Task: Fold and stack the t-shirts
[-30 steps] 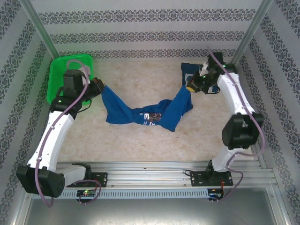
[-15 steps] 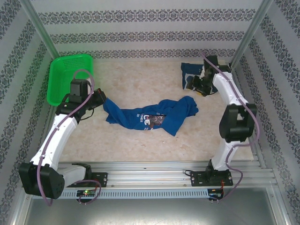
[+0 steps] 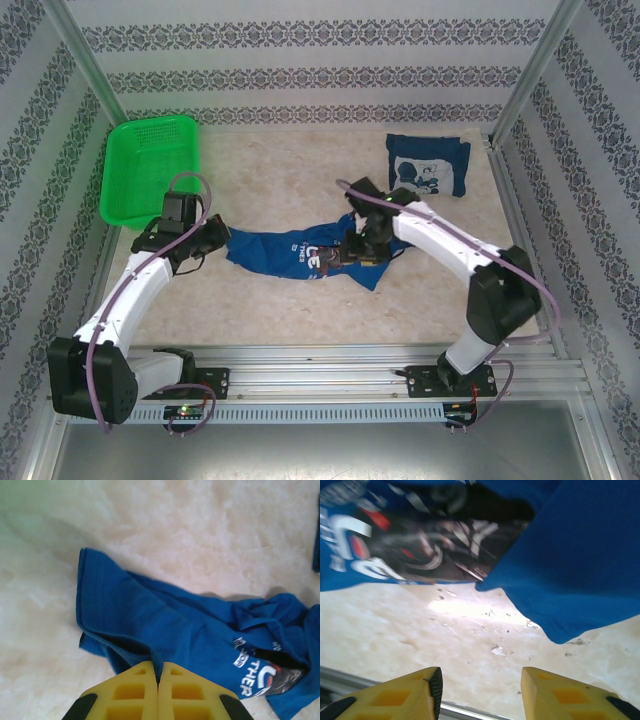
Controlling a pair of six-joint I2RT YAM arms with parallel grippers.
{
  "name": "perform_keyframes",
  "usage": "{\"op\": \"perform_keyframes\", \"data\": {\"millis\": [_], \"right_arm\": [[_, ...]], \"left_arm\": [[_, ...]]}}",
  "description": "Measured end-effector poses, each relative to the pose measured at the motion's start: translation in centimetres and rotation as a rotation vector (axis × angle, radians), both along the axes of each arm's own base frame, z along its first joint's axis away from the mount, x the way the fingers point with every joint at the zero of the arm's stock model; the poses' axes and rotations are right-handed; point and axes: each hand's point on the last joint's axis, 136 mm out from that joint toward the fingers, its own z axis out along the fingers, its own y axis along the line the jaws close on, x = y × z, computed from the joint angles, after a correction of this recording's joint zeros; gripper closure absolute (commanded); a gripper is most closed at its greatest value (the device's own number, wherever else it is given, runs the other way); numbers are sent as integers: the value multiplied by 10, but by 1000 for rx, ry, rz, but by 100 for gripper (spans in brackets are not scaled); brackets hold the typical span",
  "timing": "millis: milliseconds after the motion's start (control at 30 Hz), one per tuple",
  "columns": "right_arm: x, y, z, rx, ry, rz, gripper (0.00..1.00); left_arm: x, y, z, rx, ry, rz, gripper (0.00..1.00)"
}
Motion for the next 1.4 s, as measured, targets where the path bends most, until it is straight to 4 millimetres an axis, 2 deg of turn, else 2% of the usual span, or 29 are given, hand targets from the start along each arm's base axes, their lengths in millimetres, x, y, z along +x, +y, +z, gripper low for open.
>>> {"op": "perform_keyframes", "data": {"millis": [100, 200, 400, 600, 1033, 1100, 1300, 1400], "right_arm": [[-8, 8, -17, -50, 15, 7, 59], [-11, 12, -25, -83, 11, -13, 59], [-5, 19, -43, -136, -8, -66, 59], [0, 15, -67, -214, -6, -122, 59], [25, 12, -76, -269, -99, -230, 60], [28, 11, -80, -278, -105, -238, 63], [31, 9, -85, -300, -115, -256, 84], [31, 7, -81, -301, -122, -262, 88]], "left_arm": [[-2, 0, -3, -4, 9, -2, 100], [-2, 0, -3, -20, 9, -14, 100], [-9, -3, -9, -41, 22, -34, 100], [-12, -6, -10, -49, 25, -61, 100], [-16, -9, -11, -60, 21, -77, 100], [-16, -9, -10, -60, 20, -77, 100], [-16, -9, -10, -60, 20, -77, 100], [-16, -9, -10, -59, 20, -78, 100]]}}
